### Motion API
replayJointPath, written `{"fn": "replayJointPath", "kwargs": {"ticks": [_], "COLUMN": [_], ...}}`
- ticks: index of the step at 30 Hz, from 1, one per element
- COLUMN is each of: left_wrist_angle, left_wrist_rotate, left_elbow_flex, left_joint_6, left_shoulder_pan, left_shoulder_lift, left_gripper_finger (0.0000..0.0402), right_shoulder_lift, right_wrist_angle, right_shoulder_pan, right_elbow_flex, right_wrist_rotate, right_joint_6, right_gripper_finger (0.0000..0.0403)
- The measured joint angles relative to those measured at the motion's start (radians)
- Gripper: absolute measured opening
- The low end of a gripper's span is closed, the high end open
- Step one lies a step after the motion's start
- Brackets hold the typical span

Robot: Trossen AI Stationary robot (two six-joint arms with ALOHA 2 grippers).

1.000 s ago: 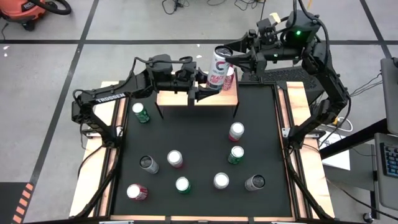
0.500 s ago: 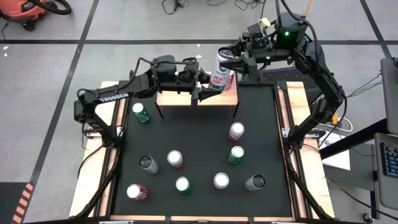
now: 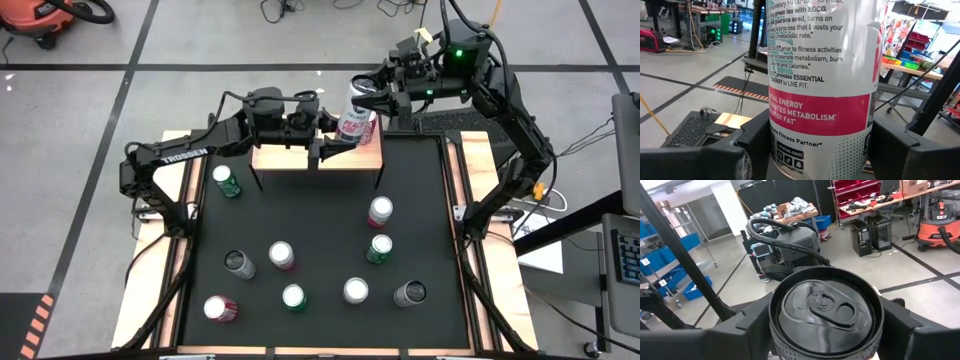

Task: Place canned beverage on shelf
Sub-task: Put the top white pink soda can on the shelf

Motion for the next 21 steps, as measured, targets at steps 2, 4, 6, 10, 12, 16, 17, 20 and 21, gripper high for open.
{"fn": "replayJointPath", "kwargs": {"ticks": [2,4,6,10,12,16,17,20,21], "left_wrist_angle": [0.0,0.0,-0.001,-0.003,-0.012,-0.064,-0.085,-0.151,-0.176], "left_wrist_rotate": [-0.001,-0.003,-0.014,-0.046,-0.071,-0.089,-0.09,-0.1,-0.111], "left_elbow_flex": [0.0,0.0,0.0,0.0,0.002,0.002,0.002,0.002,0.002], "left_joint_6": [0.0,-0.002,0.004,0.024,0.015,-0.029,-0.046,-0.095,-0.112], "left_shoulder_pan": [0.0,0.001,0.001,-0.002,-0.001,0.001,0.002,0.007,0.01], "left_shoulder_lift": [0.0,0.0,0.0,0.0,-0.002,-0.018,-0.026,-0.053,-0.064], "left_gripper_finger": [0.0249,0.0249,0.0249,0.0272,0.0298,0.0356,0.0366,0.0382,0.0383], "right_shoulder_lift": [0.0,0.0,0.0,0.0,0.0,0.001,0.004,0.01,0.016], "right_wrist_angle": [0.0,0.0,0.001,0.002,0.006,0.003,0.004,0.011,0.015], "right_shoulder_pan": [0.0,-0.005,-0.005,-0.005,-0.006,-0.025,-0.032,-0.056,-0.063], "right_elbow_flex": [0.0,0.0,0.0,0.0,0.0,-0.001,-0.001,-0.001,-0.001], "right_wrist_rotate": [0.001,-0.001,-0.002,-0.006,-0.001,-0.003,-0.005,-0.009,-0.012], "right_joint_6": [0.0,0.0,-0.006,-0.048,-0.064,-0.089,-0.098,-0.135,-0.157], "right_gripper_finger": [0.0235,0.0232,0.023,0.0229,0.0229,0.0228,0.0228,0.0228,0.0228]}}
